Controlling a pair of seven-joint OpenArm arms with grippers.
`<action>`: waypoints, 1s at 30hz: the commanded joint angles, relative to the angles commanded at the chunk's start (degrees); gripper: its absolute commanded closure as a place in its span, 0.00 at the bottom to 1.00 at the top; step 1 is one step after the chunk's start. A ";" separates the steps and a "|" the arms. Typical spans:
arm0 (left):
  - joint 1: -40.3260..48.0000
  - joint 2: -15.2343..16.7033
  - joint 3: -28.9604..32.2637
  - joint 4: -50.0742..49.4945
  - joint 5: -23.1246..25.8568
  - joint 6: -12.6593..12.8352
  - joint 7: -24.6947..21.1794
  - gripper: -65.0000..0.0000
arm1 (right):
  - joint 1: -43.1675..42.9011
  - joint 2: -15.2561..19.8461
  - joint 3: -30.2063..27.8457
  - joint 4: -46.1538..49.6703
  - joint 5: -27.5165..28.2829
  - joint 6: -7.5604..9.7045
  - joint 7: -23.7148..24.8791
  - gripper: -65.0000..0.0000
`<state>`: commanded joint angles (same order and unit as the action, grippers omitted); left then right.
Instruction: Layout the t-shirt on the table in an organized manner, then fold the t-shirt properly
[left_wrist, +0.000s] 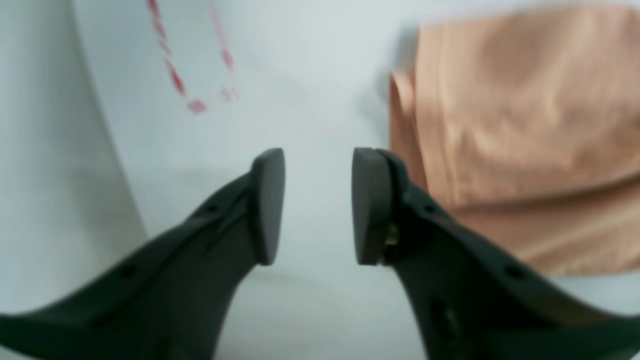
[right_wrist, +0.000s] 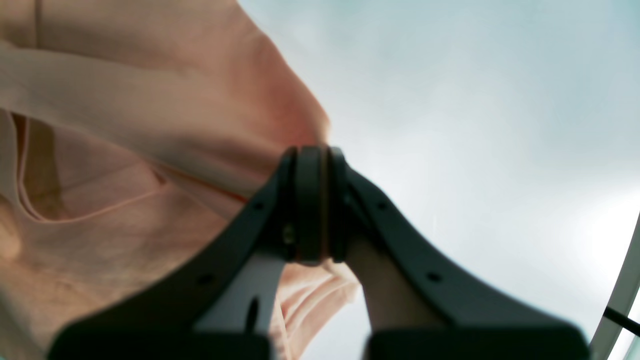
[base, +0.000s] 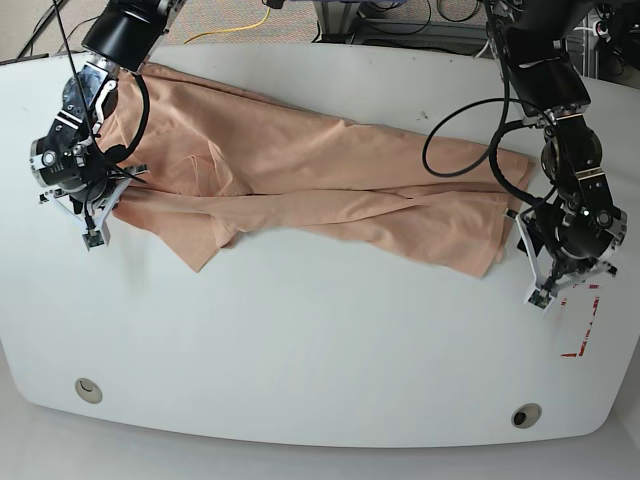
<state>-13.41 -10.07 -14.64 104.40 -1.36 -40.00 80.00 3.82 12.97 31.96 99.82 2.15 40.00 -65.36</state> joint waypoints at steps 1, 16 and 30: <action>0.53 0.09 0.18 0.35 0.00 0.00 0.00 0.62 | 0.00 0.00 0.00 0.00 0.00 0.00 0.00 0.97; 10.64 1.23 1.85 -6.42 0.09 0.00 -7.34 0.62 | 0.18 0.00 -0.18 0.35 0.00 0.00 -0.18 0.97; 15.47 -1.32 1.49 -11.87 0.09 0.00 -12.35 0.62 | 0.70 0.00 -0.09 5.80 0.00 0.00 -9.49 0.97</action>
<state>2.07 -11.38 -13.14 92.53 -1.27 -40.00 67.65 4.53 12.97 31.87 105.63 2.15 40.00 -74.86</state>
